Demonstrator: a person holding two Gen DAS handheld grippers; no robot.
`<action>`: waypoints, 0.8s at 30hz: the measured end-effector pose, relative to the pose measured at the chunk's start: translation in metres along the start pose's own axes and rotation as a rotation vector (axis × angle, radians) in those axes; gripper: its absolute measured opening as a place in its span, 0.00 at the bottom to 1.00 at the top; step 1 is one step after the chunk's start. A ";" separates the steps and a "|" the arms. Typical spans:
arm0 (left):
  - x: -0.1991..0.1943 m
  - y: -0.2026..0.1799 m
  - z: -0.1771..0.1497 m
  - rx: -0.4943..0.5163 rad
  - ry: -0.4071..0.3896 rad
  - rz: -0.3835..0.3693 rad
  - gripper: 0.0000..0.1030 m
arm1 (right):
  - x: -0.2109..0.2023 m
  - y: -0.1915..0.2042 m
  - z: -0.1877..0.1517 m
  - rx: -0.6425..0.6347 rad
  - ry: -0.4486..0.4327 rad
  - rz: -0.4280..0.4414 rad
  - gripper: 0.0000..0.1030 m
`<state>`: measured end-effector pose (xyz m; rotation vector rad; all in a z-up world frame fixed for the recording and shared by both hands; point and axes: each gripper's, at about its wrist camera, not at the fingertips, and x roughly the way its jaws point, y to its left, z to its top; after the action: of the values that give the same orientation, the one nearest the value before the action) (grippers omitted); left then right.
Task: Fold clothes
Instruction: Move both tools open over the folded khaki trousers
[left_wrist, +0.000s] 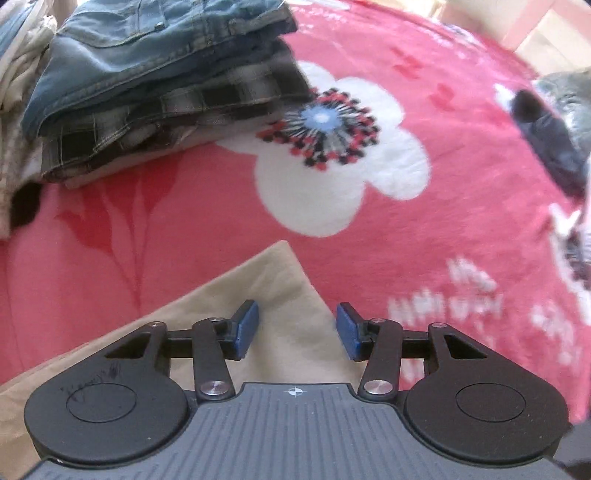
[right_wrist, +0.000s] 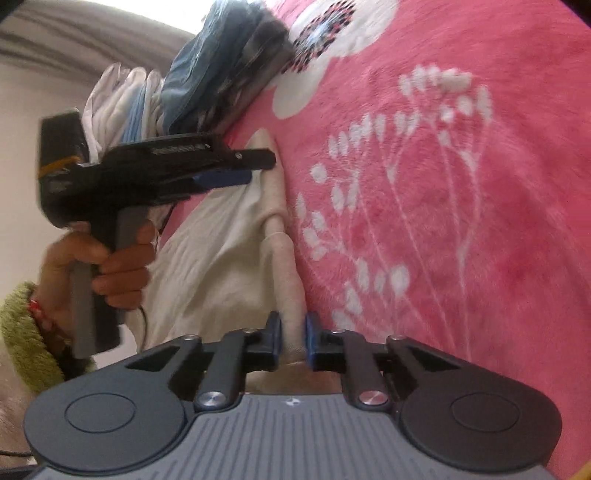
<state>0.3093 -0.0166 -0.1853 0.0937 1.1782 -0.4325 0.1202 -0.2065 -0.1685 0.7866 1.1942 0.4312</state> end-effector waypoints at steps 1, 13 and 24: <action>0.001 0.002 -0.002 -0.012 -0.005 0.003 0.42 | -0.001 0.000 -0.003 0.010 -0.004 -0.001 0.12; 0.004 0.007 -0.011 -0.064 -0.061 0.032 0.38 | -0.012 -0.031 -0.038 0.234 0.168 -0.091 0.00; -0.006 0.016 -0.014 -0.089 -0.098 -0.038 0.38 | 0.014 -0.001 0.074 -0.108 0.016 0.012 0.36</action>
<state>0.3013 0.0035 -0.1872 -0.0264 1.1024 -0.4127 0.1942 -0.2204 -0.1672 0.6985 1.1716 0.5087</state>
